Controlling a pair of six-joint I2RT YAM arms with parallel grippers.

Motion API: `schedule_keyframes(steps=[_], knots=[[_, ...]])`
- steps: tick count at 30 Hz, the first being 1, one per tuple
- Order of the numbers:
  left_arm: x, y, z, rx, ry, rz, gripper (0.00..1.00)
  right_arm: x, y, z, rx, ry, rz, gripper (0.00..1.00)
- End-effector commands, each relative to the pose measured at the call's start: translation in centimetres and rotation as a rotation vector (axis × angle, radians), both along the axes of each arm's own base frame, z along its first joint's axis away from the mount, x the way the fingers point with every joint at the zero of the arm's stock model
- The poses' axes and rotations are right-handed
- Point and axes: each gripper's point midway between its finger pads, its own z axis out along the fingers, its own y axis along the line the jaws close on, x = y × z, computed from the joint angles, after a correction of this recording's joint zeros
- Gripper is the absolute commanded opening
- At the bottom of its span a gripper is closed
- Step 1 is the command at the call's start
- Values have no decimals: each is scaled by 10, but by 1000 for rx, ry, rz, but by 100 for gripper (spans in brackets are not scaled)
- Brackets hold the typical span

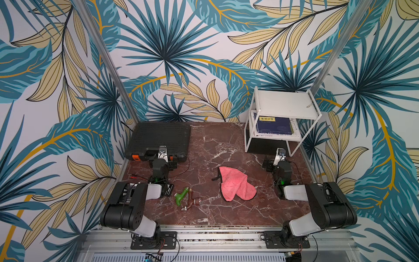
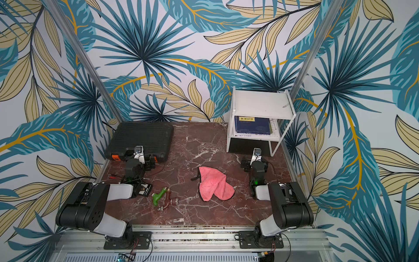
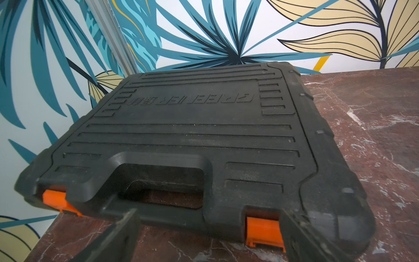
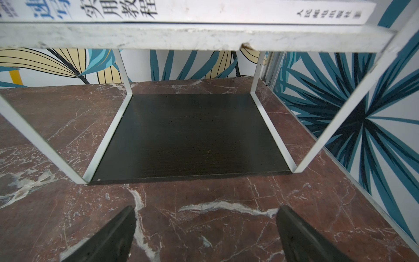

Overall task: Wipe the bookshelf clean with a cloth
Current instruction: Move the shelf to the center of the board.

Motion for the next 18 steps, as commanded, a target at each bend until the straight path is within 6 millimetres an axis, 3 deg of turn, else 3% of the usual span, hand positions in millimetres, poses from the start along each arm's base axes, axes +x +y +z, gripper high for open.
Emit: schedule_keyframes(steps=[1, 2, 3, 5, 9, 13, 14, 18], knots=[[2, -8, 21, 46, -9, -13, 100, -10, -12, 10, 15, -61, -71, 99], [-1, -9, 43, 54, -21, -1, 100, -14, -13, 11, 24, -67, -73, 100], [-4, -10, 52, 59, 13, 9, 100, -16, -11, 15, 24, -86, -63, 99], [-8, -23, 97, 34, -49, -10, 100, -16, -10, 16, 19, -89, -55, 99], [-17, -95, 159, 59, -145, -97, 100, -15, -18, 29, 28, -13, -104, 99], [-12, -186, 175, -25, -153, -227, 100, -28, -29, 80, 114, -112, -142, 100], [-10, -214, 167, -35, -129, -271, 100, -34, -36, 91, 137, -157, -168, 100], [-4, -319, 170, -50, -123, -412, 100, -44, -75, 109, 254, -150, -259, 99]])
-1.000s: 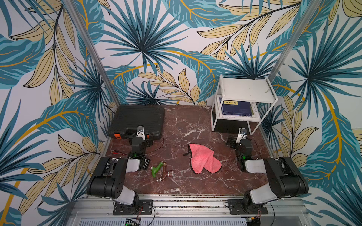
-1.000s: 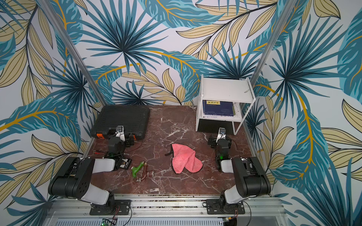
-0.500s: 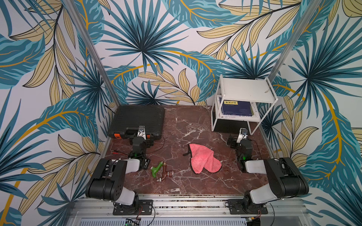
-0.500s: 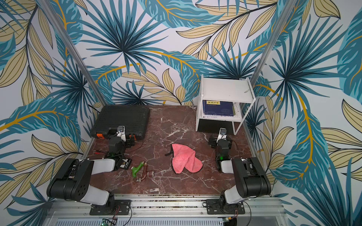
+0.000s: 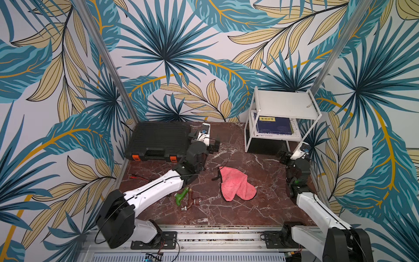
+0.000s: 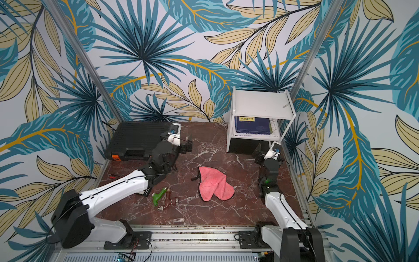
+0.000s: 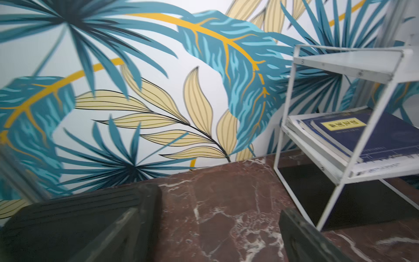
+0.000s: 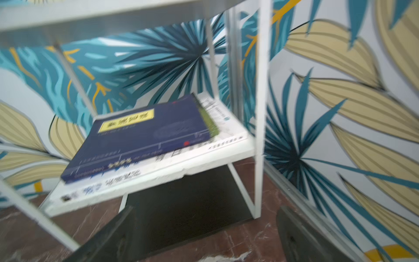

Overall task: Wipe the bookshelf clean with a cloth
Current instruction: Move the shelf to the center of the board.

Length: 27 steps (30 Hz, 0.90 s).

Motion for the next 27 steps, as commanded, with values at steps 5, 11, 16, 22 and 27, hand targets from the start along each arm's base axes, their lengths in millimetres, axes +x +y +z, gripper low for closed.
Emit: schedule_keyframes(steps=[5, 11, 16, 22, 27], knots=[[23, -141, -41, -65, 89, -242, 100, 1, -69, -18, 248, 137, -40, 100], [63, -188, -35, -73, 75, -280, 100, 36, -85, 14, 225, 101, 144, 100], [109, -183, -34, -113, 70, -196, 100, 64, -94, 35, 126, 104, 197, 99], [134, -178, -18, -129, 13, -202, 84, 95, -94, 38, 119, 96, 276, 88], [128, -195, -15, -89, -11, -331, 59, 102, -91, 35, 116, 105, 279, 57]])
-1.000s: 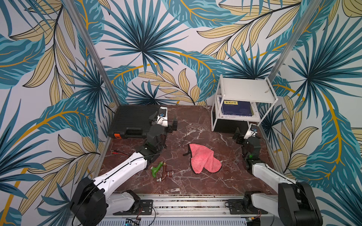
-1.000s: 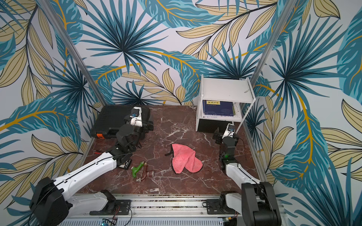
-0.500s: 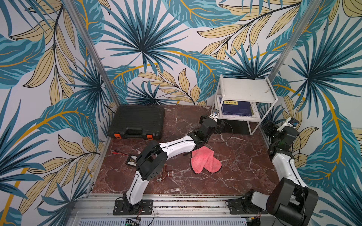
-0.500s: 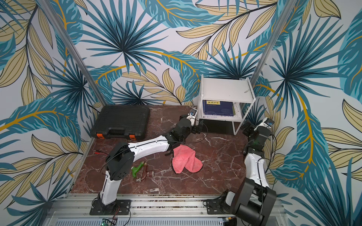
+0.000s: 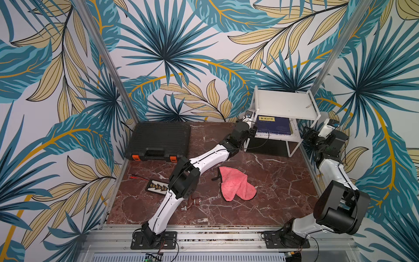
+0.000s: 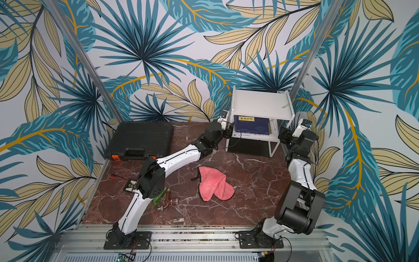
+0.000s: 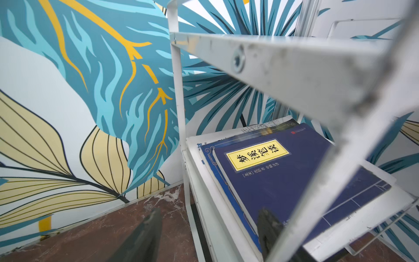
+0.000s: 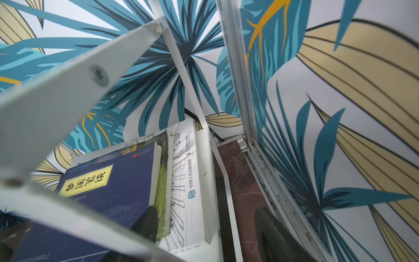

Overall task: Wipe the bookshelf clean with a cloth
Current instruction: Move the shelf to the center of the board.

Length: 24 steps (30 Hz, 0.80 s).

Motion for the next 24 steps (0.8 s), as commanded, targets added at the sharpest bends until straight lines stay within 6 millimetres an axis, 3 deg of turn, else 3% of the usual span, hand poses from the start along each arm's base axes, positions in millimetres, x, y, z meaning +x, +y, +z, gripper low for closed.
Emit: schedule_keyframes(steps=[1, 4, 9, 12, 16, 24], knots=[[1, -6, 14, 18, -48, -64, 54, 5, 6, 10, -19, -24, 24, 50], [2, -2, 12, 36, -43, -53, 29, 5, 18, 9, -32, -13, 56, 31], [-3, 10, 9, 64, -51, -23, 0, -2, 40, 12, -64, -2, 78, 9], [-6, 29, 11, 91, -65, 41, 0, -6, 58, 11, -68, 11, 96, 0], [-20, 65, 17, 113, -87, 108, 0, -15, 96, 9, -75, 13, 135, 0], [-58, 180, -6, 200, -23, 279, 0, -25, 226, -5, -51, 34, 357, 0]])
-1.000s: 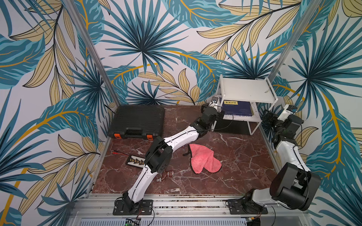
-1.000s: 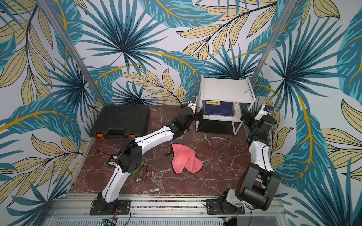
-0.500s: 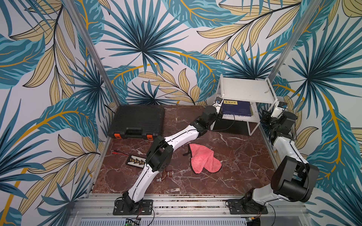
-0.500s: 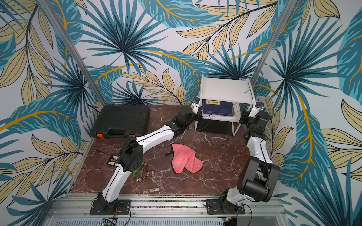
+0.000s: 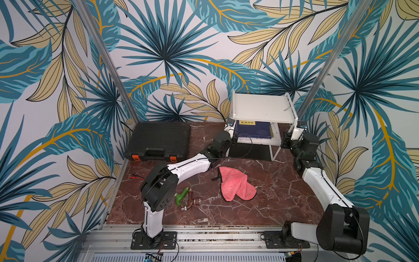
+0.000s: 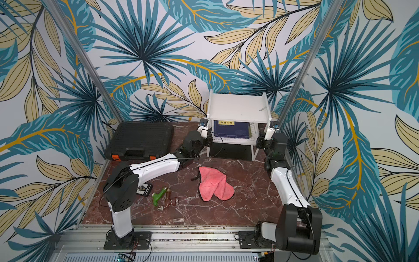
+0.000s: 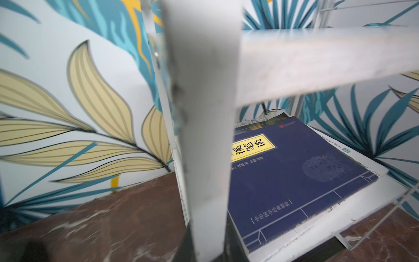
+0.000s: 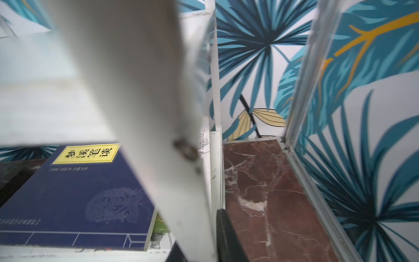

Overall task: Wipe the bookshelf clean with a cloth
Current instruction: Move the shelf to the center of the board, then pick up the cleaning item at the center of the board.

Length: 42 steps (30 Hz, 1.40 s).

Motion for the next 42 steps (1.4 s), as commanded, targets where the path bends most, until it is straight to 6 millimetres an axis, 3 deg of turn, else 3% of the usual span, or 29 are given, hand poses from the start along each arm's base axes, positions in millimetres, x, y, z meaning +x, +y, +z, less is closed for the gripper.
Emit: schedule_keyframes(steps=[1, 4, 7, 12, 15, 17, 18, 20, 23, 25, 29, 32, 33, 37, 42], knots=[[-9, 71, 1, 141, -20, 169, 0, -10, 83, -8, 143, 51, 184, 0], [-28, 110, -7, 155, 2, 195, 0, -15, 128, -12, 133, 57, 235, 0], [-40, 136, -12, 172, 39, 196, 0, -21, 157, -16, 156, 59, 267, 0], [-53, 156, -22, 210, 63, 225, 1, -29, 172, -23, 224, 68, 280, 0], [-58, 161, -24, 181, 73, 229, 7, -36, 173, -34, 219, 118, 292, 2], [-62, 161, -22, 153, 85, 221, 19, -45, 164, -41, 202, 150, 260, 28], [-64, 161, -19, 136, 88, 215, 28, -50, 158, -44, 194, 159, 236, 50], [-70, 160, -13, 97, 92, 193, 43, -66, 145, -48, 180, 173, 195, 68], [-80, 159, -7, 39, 94, 164, 57, -94, 131, -64, 191, 225, 159, 81], [-88, 163, -4, -2, 101, 161, 65, -114, 133, -78, 219, 281, 193, 88], [-102, 173, -7, -88, 124, 177, 78, -157, 163, -119, 284, 495, 375, 99], [-112, 190, -15, -151, 139, 237, 95, -178, 180, -152, 216, 664, 411, 99], [-114, 197, -18, -169, 145, 273, 99, -179, 184, -159, 175, 694, 405, 100], [-119, 225, -33, -222, 159, 399, 100, -169, 212, -179, 15, 777, 423, 100], [-120, 227, -38, -218, 184, 386, 100, -140, 220, -214, -151, 873, 321, 100]])
